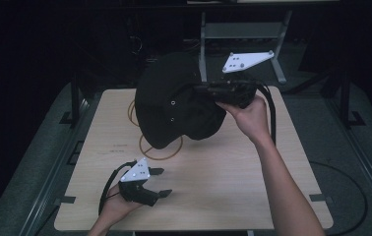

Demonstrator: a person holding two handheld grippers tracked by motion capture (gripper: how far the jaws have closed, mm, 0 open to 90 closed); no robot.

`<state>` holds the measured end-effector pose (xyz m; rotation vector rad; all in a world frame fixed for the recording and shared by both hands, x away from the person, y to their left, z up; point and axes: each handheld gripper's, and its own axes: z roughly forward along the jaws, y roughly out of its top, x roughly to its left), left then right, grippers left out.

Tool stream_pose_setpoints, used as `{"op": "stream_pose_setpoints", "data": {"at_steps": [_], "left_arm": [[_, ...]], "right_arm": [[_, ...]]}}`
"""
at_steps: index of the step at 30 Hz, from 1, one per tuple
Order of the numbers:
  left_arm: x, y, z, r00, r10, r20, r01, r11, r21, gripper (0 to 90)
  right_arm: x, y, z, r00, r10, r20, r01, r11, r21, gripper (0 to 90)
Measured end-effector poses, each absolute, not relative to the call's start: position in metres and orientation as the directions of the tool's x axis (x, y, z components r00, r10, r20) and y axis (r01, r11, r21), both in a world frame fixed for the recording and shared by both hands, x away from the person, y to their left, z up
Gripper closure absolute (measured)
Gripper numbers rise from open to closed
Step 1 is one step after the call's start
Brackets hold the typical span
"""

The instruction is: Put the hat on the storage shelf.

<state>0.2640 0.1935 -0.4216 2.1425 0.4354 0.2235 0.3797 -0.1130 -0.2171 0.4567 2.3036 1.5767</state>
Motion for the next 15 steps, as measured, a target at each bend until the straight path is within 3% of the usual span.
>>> {"op": "stream_pose_setpoints", "data": {"at_steps": [15], "left_arm": [[0.264, 0.194, -0.422, 0.925, 0.379, -0.012, 0.229, -0.532, 0.815, 25.7]], "right_arm": [[0.396, -0.087, -0.203, -0.908, 0.414, -0.071, 0.094, 0.365, 0.926, 86.5]]}}
